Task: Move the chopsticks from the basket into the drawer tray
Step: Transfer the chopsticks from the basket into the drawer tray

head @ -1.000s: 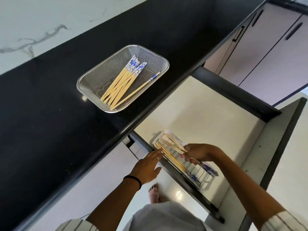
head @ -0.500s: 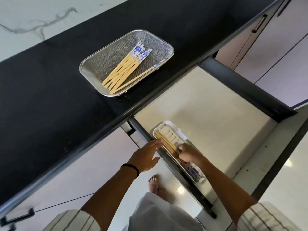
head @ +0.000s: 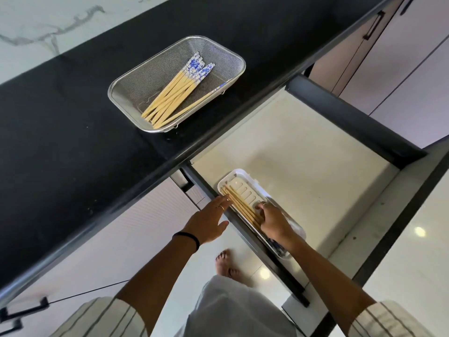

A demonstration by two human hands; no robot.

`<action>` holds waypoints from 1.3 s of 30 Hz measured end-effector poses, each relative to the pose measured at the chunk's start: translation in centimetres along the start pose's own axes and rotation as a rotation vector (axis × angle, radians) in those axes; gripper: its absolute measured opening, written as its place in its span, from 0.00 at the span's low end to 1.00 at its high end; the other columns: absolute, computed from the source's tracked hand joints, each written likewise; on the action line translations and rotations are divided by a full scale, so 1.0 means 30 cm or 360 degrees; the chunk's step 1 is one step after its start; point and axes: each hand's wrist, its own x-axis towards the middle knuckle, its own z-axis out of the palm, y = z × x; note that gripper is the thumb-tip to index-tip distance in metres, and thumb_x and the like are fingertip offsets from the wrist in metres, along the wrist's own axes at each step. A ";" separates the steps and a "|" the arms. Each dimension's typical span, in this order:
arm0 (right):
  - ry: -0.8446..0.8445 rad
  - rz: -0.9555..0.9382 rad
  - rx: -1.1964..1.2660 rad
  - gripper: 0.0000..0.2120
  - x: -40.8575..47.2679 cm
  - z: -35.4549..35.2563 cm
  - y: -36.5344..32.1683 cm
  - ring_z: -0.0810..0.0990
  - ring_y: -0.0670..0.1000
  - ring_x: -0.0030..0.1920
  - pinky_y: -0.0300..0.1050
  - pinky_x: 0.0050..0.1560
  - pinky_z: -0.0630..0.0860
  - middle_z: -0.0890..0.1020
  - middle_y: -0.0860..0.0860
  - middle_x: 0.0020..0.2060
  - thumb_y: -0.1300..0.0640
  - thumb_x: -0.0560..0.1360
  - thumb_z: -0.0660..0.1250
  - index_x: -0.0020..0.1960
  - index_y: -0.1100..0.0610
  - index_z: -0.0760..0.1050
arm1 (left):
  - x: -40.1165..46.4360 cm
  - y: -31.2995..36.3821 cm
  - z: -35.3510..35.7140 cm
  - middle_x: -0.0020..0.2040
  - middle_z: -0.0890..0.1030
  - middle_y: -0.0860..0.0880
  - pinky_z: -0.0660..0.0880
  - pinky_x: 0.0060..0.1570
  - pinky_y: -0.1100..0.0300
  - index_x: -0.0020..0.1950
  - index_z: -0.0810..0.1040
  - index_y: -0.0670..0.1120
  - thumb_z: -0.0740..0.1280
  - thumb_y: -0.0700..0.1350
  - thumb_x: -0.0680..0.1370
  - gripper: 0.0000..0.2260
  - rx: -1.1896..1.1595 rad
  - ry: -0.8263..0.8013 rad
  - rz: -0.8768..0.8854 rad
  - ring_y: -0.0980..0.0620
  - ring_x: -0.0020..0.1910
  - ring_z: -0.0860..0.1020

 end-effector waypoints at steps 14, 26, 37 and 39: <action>-0.0029 -0.0036 -0.0196 0.24 -0.076 -0.008 0.048 0.74 0.50 0.66 0.37 0.66 0.66 0.76 0.49 0.65 0.68 0.75 0.60 0.68 0.52 0.72 | -0.009 0.014 0.004 0.79 0.48 0.53 0.61 0.71 0.55 0.78 0.52 0.50 0.60 0.49 0.81 0.28 0.0094 -0.0047 -0.0042 0.54 0.78 0.49; -0.0018 0.0101 -0.0352 0.24 -0.121 -0.014 0.091 0.73 0.49 0.66 0.38 0.63 0.69 0.79 0.48 0.61 0.66 0.73 0.63 0.66 0.48 0.72 | -0.005 0.021 0.010 0.79 0.47 0.52 0.60 0.73 0.52 0.78 0.50 0.49 0.60 0.50 0.80 0.29 0.0195 -0.0088 -0.0090 0.53 0.78 0.47; -0.0148 0.0253 -0.0096 0.21 -0.089 0.011 0.084 0.75 0.54 0.63 0.40 0.59 0.71 0.77 0.56 0.62 0.68 0.74 0.63 0.66 0.59 0.70 | 0.000 0.024 0.010 0.79 0.47 0.52 0.59 0.73 0.53 0.78 0.50 0.49 0.60 0.51 0.80 0.29 0.0218 -0.0100 -0.0109 0.53 0.78 0.47; -0.0173 0.0255 -0.0085 0.20 -0.087 0.019 0.084 0.75 0.55 0.62 0.37 0.54 0.69 0.78 0.57 0.61 0.67 0.74 0.63 0.66 0.60 0.70 | -0.001 0.025 0.010 0.79 0.47 0.52 0.59 0.73 0.53 0.78 0.50 0.49 0.60 0.51 0.80 0.29 0.0217 -0.0099 -0.0104 0.53 0.78 0.47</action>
